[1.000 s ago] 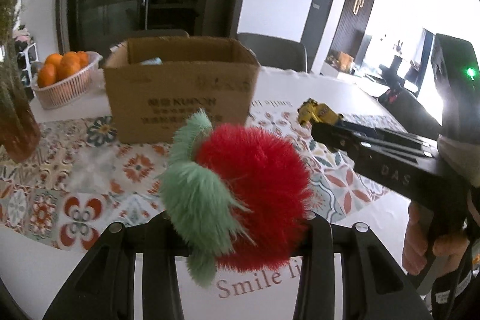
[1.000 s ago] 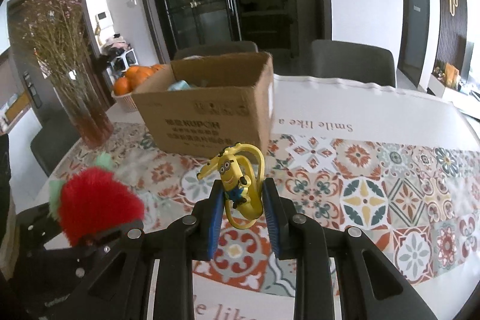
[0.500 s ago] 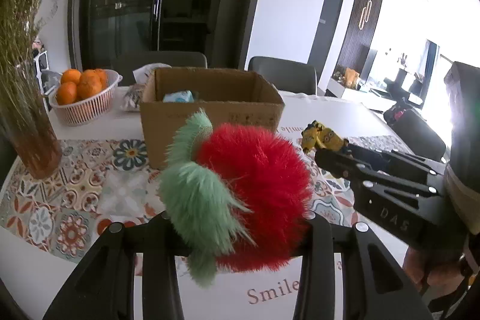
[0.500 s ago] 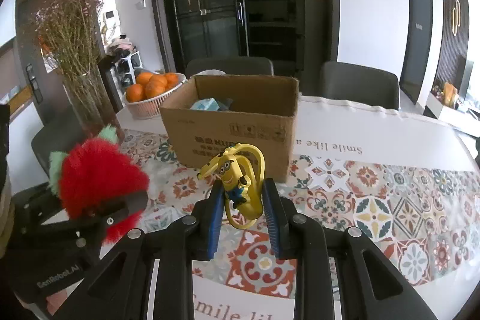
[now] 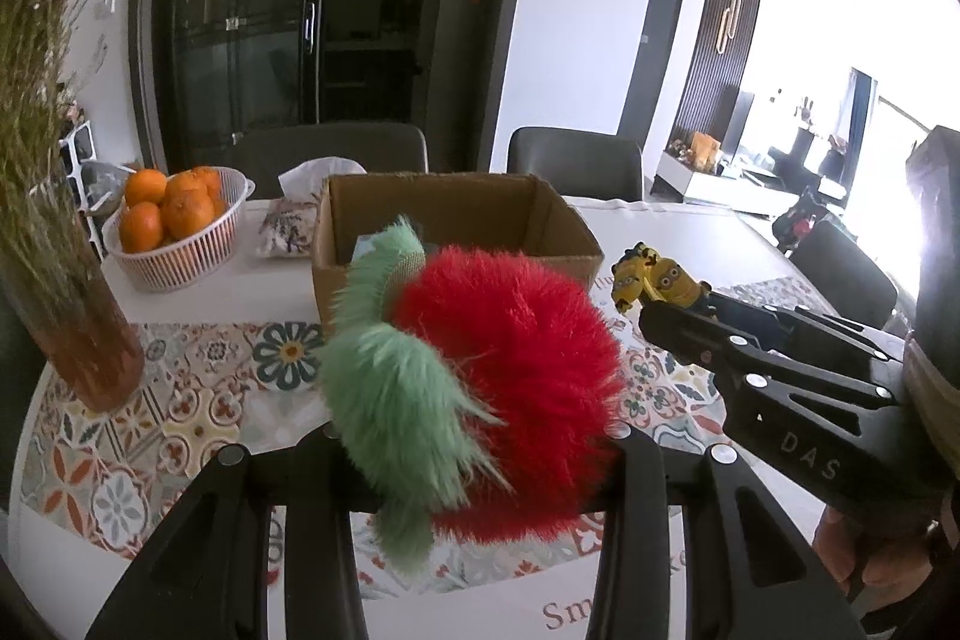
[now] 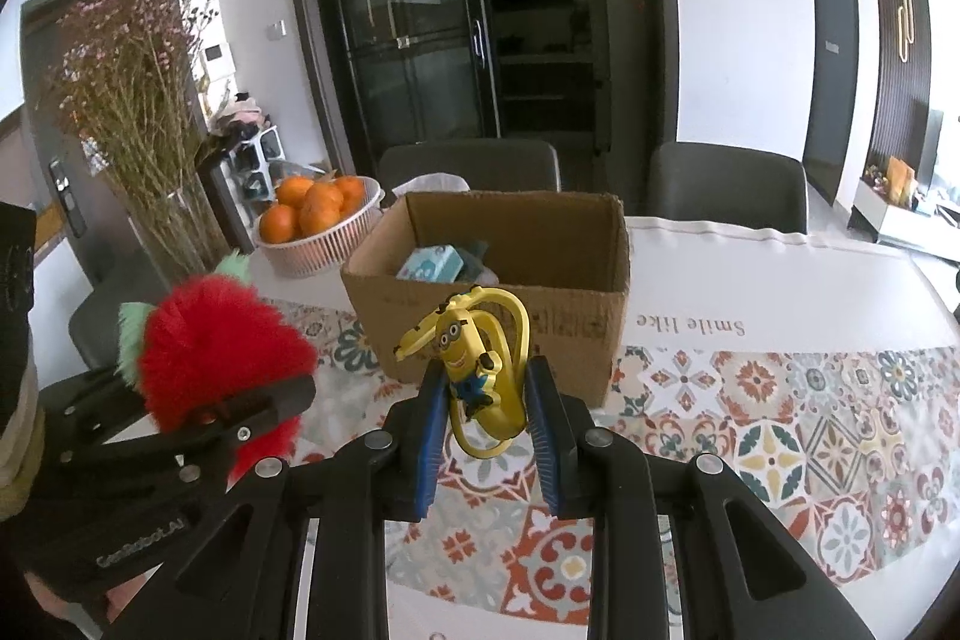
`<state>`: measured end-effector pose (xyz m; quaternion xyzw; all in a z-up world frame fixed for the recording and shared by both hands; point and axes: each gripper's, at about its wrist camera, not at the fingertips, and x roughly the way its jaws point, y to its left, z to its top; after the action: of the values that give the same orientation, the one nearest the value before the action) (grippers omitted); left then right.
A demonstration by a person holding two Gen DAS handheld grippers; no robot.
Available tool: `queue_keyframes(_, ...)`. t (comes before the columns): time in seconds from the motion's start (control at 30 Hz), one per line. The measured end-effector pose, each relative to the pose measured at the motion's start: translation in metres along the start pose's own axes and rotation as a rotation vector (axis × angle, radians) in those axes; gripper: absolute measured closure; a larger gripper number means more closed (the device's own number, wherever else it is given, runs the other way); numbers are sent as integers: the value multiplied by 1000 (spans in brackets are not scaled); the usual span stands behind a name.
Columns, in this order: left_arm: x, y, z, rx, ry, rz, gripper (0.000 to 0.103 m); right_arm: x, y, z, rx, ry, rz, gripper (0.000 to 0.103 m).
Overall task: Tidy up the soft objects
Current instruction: 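Lift and carry the strawberry with left tool while right tool carries the minion to the box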
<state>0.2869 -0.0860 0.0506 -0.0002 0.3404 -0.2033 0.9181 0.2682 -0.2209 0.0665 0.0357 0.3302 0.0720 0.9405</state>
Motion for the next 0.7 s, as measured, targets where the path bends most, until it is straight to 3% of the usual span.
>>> queue_keyframes(0.7, 44, -3, 86, 91, 45, -6, 63, 37, -24, 75, 58, 62, 11, 75)
